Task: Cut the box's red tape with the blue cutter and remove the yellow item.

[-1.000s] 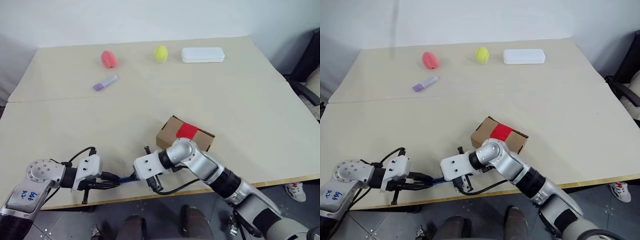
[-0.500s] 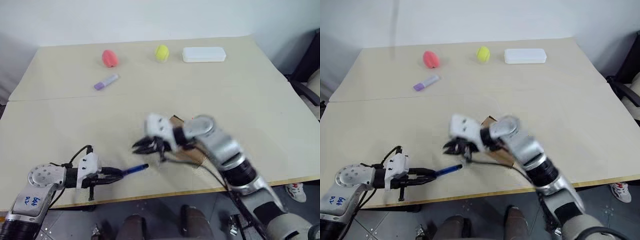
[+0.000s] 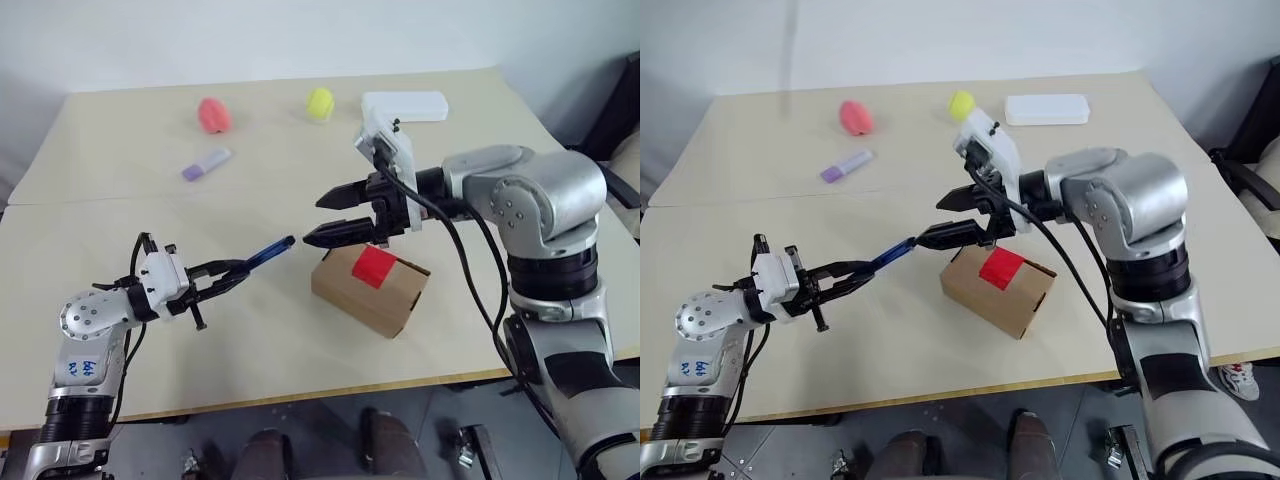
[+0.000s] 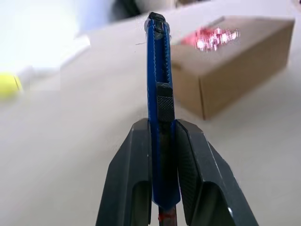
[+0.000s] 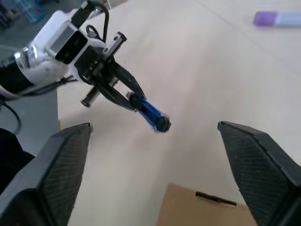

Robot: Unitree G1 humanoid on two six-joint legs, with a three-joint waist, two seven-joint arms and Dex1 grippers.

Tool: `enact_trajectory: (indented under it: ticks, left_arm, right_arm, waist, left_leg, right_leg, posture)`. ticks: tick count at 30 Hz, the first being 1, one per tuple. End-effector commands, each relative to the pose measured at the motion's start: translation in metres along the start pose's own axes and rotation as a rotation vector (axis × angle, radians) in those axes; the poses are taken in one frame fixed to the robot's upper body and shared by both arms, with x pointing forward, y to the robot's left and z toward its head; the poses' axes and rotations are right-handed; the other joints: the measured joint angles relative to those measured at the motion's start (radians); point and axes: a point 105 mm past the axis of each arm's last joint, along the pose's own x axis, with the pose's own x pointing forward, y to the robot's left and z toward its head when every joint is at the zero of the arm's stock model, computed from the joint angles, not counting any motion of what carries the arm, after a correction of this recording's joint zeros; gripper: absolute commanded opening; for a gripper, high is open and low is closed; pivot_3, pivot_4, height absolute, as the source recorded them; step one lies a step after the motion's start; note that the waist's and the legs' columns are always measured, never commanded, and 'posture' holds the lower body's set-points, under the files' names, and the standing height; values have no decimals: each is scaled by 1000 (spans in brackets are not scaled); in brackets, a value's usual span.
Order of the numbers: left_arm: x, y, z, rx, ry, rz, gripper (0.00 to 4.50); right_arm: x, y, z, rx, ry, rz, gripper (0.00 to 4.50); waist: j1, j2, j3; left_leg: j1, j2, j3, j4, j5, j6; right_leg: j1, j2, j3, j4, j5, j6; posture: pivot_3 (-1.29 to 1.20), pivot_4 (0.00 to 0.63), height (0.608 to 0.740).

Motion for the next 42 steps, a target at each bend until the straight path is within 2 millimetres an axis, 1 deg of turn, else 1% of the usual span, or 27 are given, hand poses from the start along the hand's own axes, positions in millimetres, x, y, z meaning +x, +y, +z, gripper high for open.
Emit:
enact_trajectory:
  ticks: [1,3,7,10,15,19,20,21,23,24,25,32,36,38,41,42]
  left_arm:
    - [12,1,6,21,-53,-1,400]
    - [19,0,8,35,-78,-4,400]
    - [26,-1,10,33,-104,-6,400]
    - [29,0,12,22,-121,-1,400]
    - [30,0,12,24,-121,-4,400]
    - [31,0,13,28,-126,-7,400]
    - [31,0,13,28,-127,-6,400]
    - [31,0,13,29,-128,-5,400]
    - [30,1,14,31,-129,-4,400]
    - [30,1,14,32,-131,-3,400]
    - [30,1,14,33,-131,-2,400]
    - [30,0,14,17,-129,-5,399]
    - [30,8,-2,-103,-19,65,398]
    - [28,8,-6,-149,21,72,1120]
    - [24,4,-1,-212,19,35,1962]
    - [22,6,1,-209,23,43,2263]
  right_arm:
    - [2,5,14,15,-29,36,4500]
    - [6,6,16,43,-20,58,4500]
    - [17,5,14,81,-3,77,4500]
    - [26,7,5,85,34,103,4500]
    - [36,6,-9,84,95,107,4500]
    - [39,2,-10,116,98,101,4500]
    - [40,1,-10,119,99,99,4131]
    - [40,1,-10,120,100,102,3900]
    - [40,0,-11,125,100,102,3290]
    - [40,0,-11,130,98,103,2845]
    - [40,0,-11,134,96,103,2494]
    - [40,-2,-9,118,91,97,168]
    - [36,3,-5,96,74,113,161]
    - [33,5,-1,81,58,111,161]
    - [27,6,5,63,29,99,161]
    - [25,6,7,60,18,89,161]
  waist:
    - [0,0,0]
    - [-1,0,0]
    - [-1,0,0]
    - [-1,0,0]
    - [-1,0,0]
    - [-1,0,0]
    - [-1,0,0]
    - [-1,0,0]
    - [-1,0,0]
    - [-1,0,0]
    - [-1,0,0]
    - [-1,0,0]
    - [1,0,0]
    - [1,0,0]
    - [-2,0,0]
    - [-2,0,0]
  left_leg:
    - [0,0,0,0,0,0]
    - [0,0,0,0,0,0]
    - [0,0,0,0,0,0]
    - [-1,0,0,0,0,0]
    - [-1,0,0,0,0,0]
    - [-1,0,-1,1,0,0]
    - [-1,0,-1,1,0,0]
    - [-1,0,-1,1,0,0]
    - [-1,0,-1,1,0,0]
    - [-1,0,-1,1,0,0]
    - [-1,0,-1,1,0,0]
    - [-1,0,-1,1,0,0]
    - [-1,0,-1,1,0,0]
    - [-1,0,-1,1,0,0]
    - [-1,0,-2,1,0,0]
    - [-1,1,-1,0,0,0]
  right_leg:
    - [0,0,0,0,0,0]
    - [0,0,-1,0,0,0]
    - [0,0,-1,0,0,0]
    - [0,0,-1,-1,0,0]
    - [0,0,-1,-1,0,0]
    - [0,0,-2,-1,0,0]
    - [0,0,-2,-1,0,0]
    - [0,0,-2,-1,0,0]
    - [0,0,-2,-1,0,0]
    - [0,0,-2,-1,0,0]
    - [0,0,-2,-1,0,0]
    - [0,0,-2,-1,0,0]
    - [0,0,-2,-1,0,0]
    - [0,0,-2,-1,0,0]
    - [0,0,-3,0,0,0]
    - [0,0,-3,-1,0,0]
  posture:
    - [0,150,740]
    - [0,150,740]
    - [0,150,740]
    - [0,150,740]
    - [0,150,740]
    - [0,150,740]
    - [0,150,740]
    - [0,150,740]
    - [0,150,740]
    - [0,150,740]
    - [0,150,740]
    - [0,150,740]
    - [0,150,740]
    - [0,150,740]
    - [0,150,740]
    - [0,150,740]
